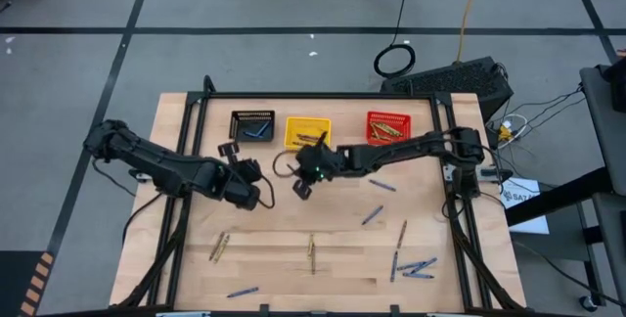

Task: Sort crayons
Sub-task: Put the blue crayon into the black bin

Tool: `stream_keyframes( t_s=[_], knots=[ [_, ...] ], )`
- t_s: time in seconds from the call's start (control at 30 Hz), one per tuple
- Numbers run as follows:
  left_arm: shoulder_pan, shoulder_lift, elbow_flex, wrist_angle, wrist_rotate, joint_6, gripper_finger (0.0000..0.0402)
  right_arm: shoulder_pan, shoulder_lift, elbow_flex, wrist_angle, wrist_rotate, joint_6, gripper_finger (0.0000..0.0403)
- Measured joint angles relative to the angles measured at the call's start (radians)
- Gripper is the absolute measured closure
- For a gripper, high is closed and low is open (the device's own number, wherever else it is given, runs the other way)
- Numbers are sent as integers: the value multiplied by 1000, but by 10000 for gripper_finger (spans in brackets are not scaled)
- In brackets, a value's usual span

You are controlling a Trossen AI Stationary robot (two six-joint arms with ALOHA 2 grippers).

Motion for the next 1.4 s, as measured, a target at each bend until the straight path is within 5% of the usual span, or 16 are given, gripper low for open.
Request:
stream_keyframes(
  t_s=[0.57,1.4],
  knots=[
    [163,0,0,17,-57,76,402,-165,3,0,189,-52,-112,402],
    [177,0,0,133,3,115,402,-327,156,47,543,-312,-75,403]
  ],
)
